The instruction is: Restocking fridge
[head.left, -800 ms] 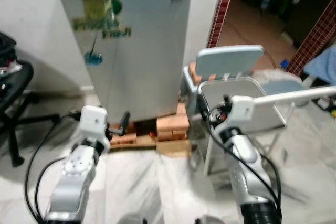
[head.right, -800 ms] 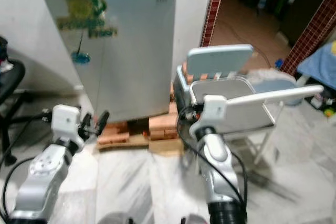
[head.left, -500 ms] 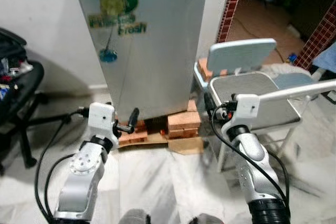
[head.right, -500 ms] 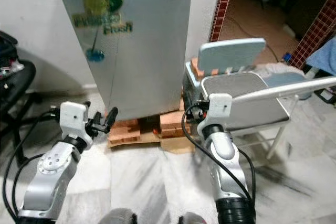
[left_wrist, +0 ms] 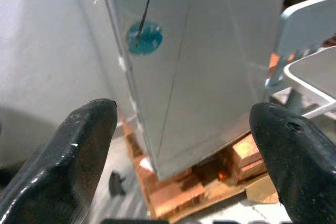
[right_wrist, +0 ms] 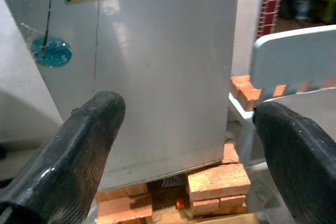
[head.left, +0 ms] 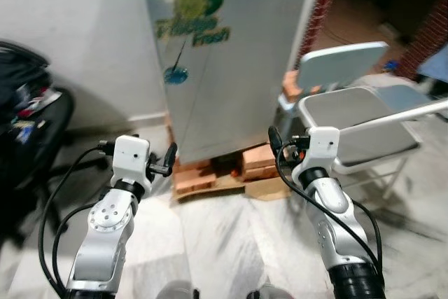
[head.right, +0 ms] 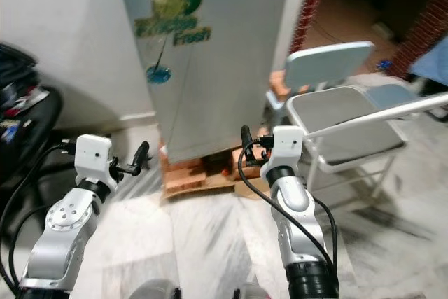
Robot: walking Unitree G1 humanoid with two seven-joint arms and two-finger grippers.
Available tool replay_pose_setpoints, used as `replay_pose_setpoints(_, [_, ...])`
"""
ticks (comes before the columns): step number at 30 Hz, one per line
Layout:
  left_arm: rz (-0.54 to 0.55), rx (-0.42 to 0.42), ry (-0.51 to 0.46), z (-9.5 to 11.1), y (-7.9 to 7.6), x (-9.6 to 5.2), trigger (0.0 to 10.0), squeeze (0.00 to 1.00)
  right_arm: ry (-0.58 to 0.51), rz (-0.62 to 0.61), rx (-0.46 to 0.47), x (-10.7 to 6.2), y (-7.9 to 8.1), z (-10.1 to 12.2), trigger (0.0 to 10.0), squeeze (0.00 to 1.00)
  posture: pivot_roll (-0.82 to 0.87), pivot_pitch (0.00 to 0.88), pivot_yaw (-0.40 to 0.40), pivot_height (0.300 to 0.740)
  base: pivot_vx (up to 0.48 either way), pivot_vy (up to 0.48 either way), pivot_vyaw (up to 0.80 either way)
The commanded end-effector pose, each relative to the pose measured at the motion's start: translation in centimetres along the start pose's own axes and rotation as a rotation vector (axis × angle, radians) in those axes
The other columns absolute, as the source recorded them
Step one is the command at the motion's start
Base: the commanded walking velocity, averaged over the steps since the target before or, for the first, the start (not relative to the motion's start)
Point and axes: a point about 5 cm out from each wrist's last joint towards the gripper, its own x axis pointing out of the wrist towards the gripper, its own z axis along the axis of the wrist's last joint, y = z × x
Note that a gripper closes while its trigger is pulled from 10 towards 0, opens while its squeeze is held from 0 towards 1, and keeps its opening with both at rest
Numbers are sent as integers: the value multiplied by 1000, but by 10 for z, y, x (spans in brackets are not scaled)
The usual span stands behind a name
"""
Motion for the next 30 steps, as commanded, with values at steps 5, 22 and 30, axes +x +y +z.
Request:
replay_pose_setpoints(5, [52,28,-23,3,9,1,10000,0,-16,33,17,2,8,4,10000,0,102,62,17,740,0,480,-800])
replay_pose_setpoints(22, [25,-38,-22,-1,5,-2,10000,0,-36,49,-3,2,9,7,10000,0,97,52,-2,740,0,480,-562])
replay_pose_setpoints(30, [-8,-41,-31,-1,1,-2,10000,0,-14,-59,-58,4,-2,4,10000,0,98,56,-7,740,0,480,0])
